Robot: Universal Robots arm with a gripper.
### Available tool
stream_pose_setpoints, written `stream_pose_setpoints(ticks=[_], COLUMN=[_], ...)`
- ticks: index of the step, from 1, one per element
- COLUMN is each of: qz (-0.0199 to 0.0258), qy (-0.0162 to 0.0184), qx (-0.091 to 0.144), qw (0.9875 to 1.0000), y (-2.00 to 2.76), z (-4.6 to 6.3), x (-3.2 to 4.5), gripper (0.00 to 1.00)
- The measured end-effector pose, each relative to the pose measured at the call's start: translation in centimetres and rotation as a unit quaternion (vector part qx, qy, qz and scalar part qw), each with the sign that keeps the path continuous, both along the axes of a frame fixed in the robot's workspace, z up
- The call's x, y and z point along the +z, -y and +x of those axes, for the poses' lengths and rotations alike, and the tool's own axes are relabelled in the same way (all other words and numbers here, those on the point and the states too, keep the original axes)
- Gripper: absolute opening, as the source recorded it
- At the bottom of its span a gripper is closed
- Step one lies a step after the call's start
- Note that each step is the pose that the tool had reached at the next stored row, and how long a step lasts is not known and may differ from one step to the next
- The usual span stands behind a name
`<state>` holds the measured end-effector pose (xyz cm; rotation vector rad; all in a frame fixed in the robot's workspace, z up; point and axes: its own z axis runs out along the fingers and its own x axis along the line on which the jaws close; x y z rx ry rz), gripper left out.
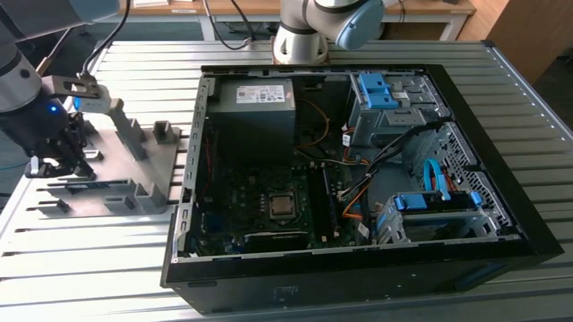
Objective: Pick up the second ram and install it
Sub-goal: 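Pick up the second ram and move it above second insertion slot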
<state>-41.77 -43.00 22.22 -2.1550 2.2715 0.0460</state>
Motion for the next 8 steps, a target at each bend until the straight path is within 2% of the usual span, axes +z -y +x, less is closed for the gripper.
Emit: stream_pose_setpoints(ticks=[8], qz=[0.0002], qy=[0.0000], qx=[0.006], qw=[1.0000], y=[0.00], z=[0.00], x=[-0.01], gripper=[0.11])
